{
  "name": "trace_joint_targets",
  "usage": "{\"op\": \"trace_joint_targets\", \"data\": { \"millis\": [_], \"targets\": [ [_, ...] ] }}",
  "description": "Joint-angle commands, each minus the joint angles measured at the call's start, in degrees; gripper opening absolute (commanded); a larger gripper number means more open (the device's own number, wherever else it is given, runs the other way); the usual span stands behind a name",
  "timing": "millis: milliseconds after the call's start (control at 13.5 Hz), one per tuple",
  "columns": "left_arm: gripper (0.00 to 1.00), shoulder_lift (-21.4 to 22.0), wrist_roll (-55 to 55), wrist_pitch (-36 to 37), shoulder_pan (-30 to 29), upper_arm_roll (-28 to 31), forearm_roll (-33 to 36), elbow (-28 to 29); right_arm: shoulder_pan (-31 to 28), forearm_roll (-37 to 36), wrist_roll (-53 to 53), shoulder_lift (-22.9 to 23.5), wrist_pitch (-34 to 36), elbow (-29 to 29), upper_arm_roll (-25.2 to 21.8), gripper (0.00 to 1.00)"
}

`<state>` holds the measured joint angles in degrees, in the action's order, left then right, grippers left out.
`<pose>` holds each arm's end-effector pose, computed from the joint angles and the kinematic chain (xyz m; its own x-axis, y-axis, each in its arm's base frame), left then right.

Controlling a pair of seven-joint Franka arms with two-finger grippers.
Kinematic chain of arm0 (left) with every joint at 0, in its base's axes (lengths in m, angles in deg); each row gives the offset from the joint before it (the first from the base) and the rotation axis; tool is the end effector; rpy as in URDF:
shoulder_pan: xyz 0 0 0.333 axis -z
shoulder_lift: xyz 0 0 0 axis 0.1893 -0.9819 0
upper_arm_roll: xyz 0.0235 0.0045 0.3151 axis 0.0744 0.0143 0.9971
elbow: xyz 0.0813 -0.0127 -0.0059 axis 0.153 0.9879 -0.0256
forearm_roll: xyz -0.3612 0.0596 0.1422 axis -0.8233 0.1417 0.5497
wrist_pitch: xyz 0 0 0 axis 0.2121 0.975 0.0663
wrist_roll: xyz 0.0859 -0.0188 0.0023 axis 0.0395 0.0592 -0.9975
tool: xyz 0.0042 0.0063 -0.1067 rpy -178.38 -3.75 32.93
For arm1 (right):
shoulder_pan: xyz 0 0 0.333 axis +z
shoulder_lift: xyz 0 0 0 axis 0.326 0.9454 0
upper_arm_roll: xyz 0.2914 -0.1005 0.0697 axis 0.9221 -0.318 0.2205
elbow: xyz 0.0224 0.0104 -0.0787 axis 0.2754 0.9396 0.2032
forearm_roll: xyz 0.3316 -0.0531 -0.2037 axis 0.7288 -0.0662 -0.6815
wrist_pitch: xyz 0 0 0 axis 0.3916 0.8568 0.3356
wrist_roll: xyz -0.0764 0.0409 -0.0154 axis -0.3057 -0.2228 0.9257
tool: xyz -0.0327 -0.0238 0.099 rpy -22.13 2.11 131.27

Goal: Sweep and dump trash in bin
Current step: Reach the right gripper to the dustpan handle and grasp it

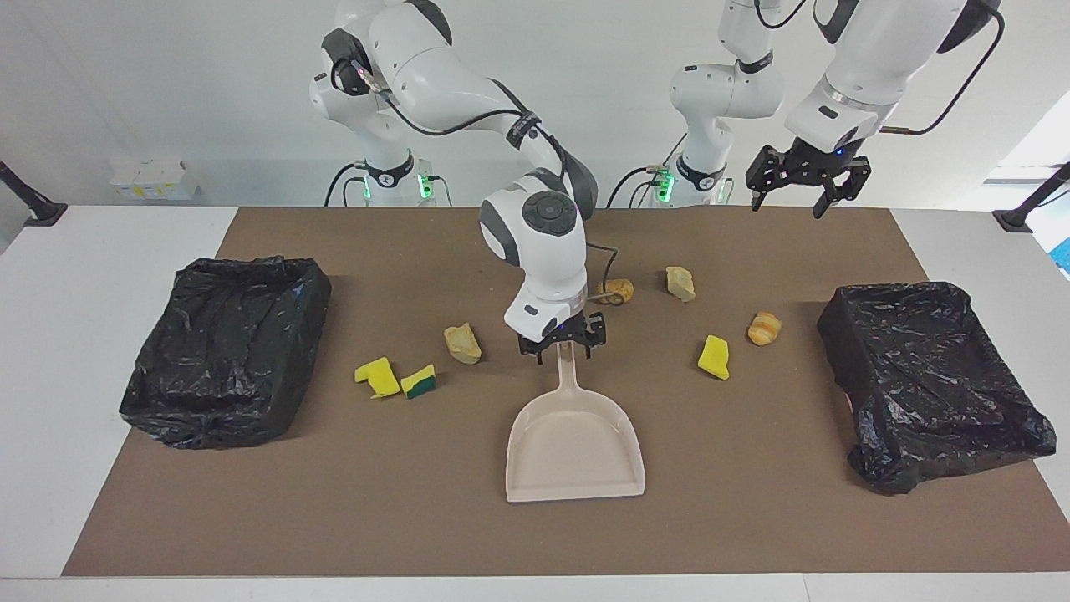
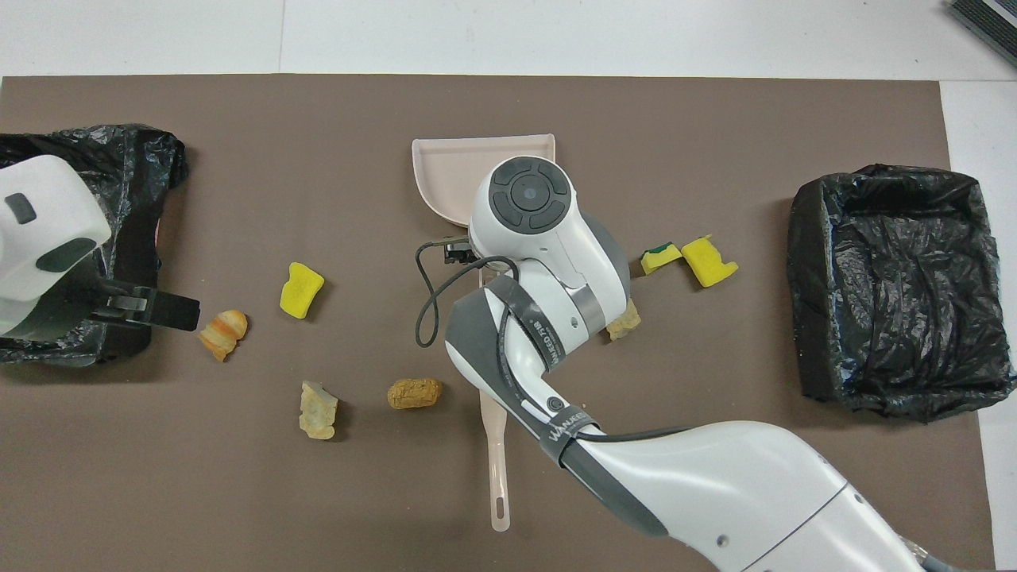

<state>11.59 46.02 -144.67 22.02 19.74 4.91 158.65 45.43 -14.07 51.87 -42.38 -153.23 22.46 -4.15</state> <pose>0.5026 -0.1016 0.6263 0.9785 -0.2055 -0.0185 -0.2050 -0.9784 0.0245 0.6162 0.3921 0.3666 0.9949 0.0666 0.0759 0.0727 -0.9940 -0.0812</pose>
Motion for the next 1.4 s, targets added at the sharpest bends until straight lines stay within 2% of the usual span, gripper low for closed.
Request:
{"op": "trace_joint_targets", "data": {
  "millis": [0,148,221,295,369,443,517,812,1033,1181,1329],
  "targets": [
    [1.0,1.6,-0.5,-1.6,0.9,0.7,-0.2,2.4,1.1,-1.6,1.8,0.7,-2.5,1.2,0.2,0.84],
    [1.0,1.7,-0.5,-1.6,0.9,0.6,-0.2,2.5,0.8,-3.0,1.8,0.7,-2.7,1.3,0.3,0.73],
    [1.0,1.7,-0.5,-1.6,0.9,0.6,-0.1,2.5,0.9,-3.2,1.8,0.6,-2.5,1.3,0.3,0.59],
    [1.0,1.7,-0.5,-1.6,0.9,0.6,-0.2,2.5,1.1,-3.2,1.6,0.5,-2.1,1.3,0.3,0.4],
    [1.0,1.7,-0.5,-1.6,0.9,0.6,-0.1,2.5,1.1,-3.6,1.6,0.5,-1.8,1.2,0.3,0.28],
    [1.0,1.7,-0.5,-1.6,0.9,0.6,-0.2,2.5,1.1,-4.6,1.3,0.5,-1.6,1.1,0.2,0.09],
    [1.0,1.7,-0.5,-1.6,0.9,0.6,-0.1,2.5,1.0,-6.0,1.0,0.4,-1.5,1.1,0.4,0.0],
    [1.0,1.7,-0.5,-1.9,0.9,0.6,-0.2,2.8,0.0,-6.6,-0.3,-0.9,-1.3,1.2,0.3,0.0],
    [1.0,1.7,-0.6,-1.9,2.5,0.6,-0.3,3.0,-2.6,-3.9,-3.8,-3.4,0.7,1.7,0.9,0.0],
    [1.0,1.7,-3.2,-3.1,5.2,0.6,-0.4,3.9,-4.7,0.2,-10.9,-6.0,0.9,3.5,1.1,0.0],
    [1.0,1.8,-9.4,-6.6,9.1,0.6,-0.4,5.9,-7.0,1.1,-20.7,-8.9,2.1,6.3,1.1,0.0]
  ]
}}
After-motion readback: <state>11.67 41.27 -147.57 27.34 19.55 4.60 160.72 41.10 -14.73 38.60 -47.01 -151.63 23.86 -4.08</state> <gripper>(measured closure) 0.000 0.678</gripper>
